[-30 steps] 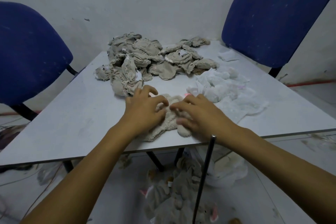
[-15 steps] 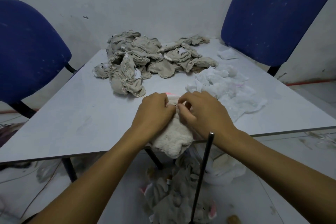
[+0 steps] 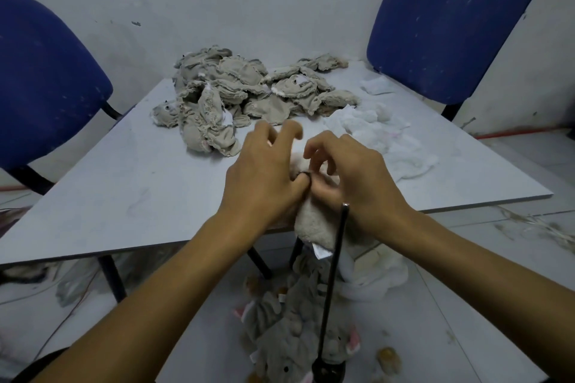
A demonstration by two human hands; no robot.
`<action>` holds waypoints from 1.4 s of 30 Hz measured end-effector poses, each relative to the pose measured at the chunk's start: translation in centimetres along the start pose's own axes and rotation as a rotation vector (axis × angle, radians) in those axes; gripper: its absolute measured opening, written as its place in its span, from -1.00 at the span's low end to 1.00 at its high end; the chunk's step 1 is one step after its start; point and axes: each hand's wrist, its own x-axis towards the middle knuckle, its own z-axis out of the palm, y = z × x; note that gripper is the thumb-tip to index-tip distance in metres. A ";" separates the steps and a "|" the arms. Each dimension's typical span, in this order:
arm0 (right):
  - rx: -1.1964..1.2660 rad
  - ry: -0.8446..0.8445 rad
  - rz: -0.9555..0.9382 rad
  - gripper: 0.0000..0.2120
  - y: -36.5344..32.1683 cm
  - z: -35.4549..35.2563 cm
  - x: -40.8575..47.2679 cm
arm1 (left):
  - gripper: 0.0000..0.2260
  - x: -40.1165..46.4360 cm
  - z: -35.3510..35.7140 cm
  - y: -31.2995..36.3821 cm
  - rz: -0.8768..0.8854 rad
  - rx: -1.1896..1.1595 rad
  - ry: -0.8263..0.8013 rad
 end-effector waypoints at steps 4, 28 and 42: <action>-0.055 0.003 -0.044 -0.76 0.0 -0.8 -1.2 | -0.83 -0.7 -0.3 0.8 0.188 -0.090 -0.060; -0.009 0.039 -0.485 -0.94 0.4 -3.5 -6.3 | -0.81 -6.0 -1.4 1.3 0.594 -0.215 0.193; 0.259 0.056 -0.040 -0.72 0.6 -4.1 -6.2 | -0.83 -4.3 -2.7 -0.5 0.037 -1.099 -0.213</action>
